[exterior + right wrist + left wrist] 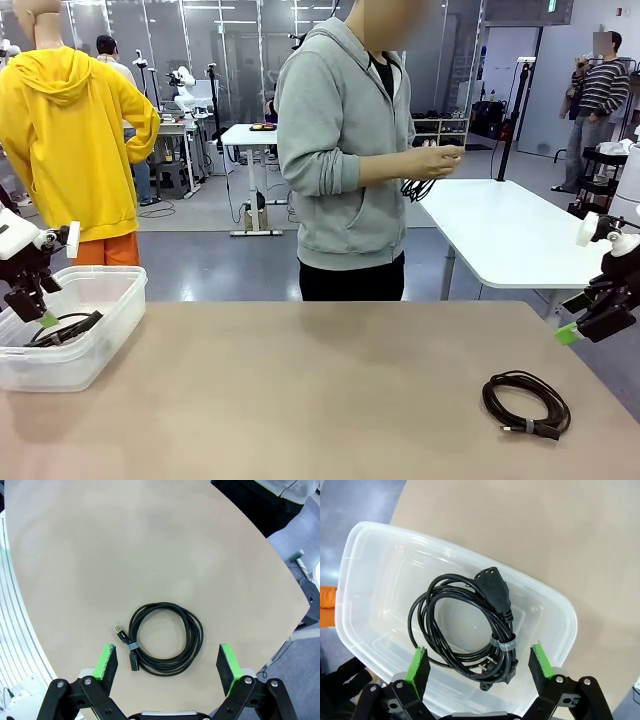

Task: Organize and store the cables.
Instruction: Place the Power Cable into the Organizing box, then place the USB Extension Cable into the Organizing box.

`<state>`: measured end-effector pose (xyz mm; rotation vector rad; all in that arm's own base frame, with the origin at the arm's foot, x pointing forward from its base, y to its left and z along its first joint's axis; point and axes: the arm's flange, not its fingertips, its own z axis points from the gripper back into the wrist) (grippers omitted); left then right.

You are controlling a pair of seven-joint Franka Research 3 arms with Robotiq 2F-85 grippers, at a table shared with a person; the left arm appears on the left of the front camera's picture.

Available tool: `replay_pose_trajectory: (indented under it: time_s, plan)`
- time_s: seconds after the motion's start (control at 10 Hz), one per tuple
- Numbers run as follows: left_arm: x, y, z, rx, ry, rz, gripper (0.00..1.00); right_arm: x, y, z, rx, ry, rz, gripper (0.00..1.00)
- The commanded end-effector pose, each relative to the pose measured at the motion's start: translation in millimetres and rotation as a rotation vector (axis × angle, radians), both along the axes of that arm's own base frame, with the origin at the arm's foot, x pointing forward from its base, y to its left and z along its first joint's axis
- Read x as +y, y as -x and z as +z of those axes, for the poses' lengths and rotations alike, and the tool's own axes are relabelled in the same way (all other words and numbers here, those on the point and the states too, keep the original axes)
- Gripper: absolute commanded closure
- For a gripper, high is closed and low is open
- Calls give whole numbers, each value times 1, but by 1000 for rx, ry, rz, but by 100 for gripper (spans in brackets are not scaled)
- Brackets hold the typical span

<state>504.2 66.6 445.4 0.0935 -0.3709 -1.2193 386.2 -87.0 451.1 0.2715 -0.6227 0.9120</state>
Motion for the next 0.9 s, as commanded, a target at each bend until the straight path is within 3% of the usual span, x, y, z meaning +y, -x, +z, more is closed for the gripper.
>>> replay_pose_trajectory:
  time_s: [0.0,0.8]
  plan:
    - [4,-3,1,0,-6,-13,0,0,-1,1,6,1,7,0]
    - [4,-3,1,0,-6,-13,0,0,-1,1,6,1,7,0]
